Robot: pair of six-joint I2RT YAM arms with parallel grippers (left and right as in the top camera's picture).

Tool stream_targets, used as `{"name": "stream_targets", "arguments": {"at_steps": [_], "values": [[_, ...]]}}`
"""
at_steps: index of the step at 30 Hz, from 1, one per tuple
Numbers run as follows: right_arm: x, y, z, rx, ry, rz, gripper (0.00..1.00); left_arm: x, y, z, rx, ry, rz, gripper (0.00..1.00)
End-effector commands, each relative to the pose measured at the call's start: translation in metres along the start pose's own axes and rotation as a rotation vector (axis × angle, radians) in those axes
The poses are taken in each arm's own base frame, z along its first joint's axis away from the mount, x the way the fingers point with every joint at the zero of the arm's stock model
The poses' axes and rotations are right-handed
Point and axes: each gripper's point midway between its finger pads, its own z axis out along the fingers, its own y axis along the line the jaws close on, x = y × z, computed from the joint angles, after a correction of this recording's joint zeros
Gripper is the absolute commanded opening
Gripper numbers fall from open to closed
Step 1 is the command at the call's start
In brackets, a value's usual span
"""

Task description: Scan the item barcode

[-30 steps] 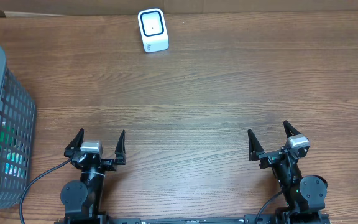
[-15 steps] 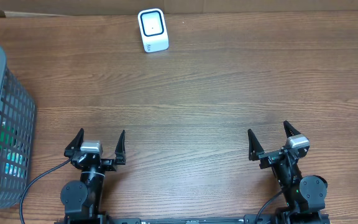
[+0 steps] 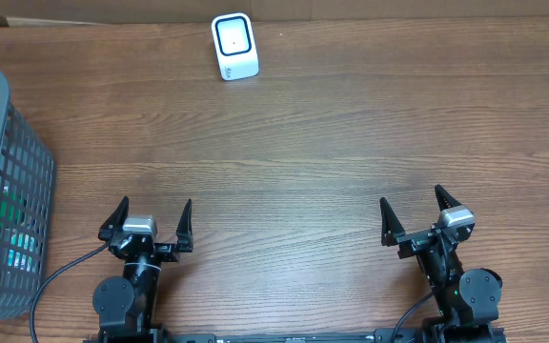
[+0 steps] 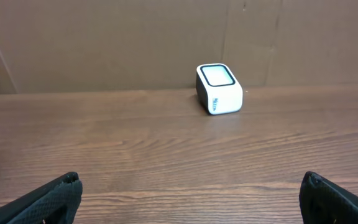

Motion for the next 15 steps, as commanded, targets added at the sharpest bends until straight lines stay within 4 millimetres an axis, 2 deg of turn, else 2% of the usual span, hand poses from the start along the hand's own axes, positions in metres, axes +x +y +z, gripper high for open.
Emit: {"name": "stream_targets", "arguments": {"at_steps": [1,15], "values": [[0.0022,0.0002,0.0001,0.001,-0.003,-0.005,1.0,0.0003,-0.0005,-0.0002,0.0,-0.004,-0.055,1.0],[0.0022,0.0002,0.0001,0.001,-0.003,-0.005,1.0,-0.0057,-0.0012,-0.0013,0.004,-0.015,-0.054,0.99]]}}
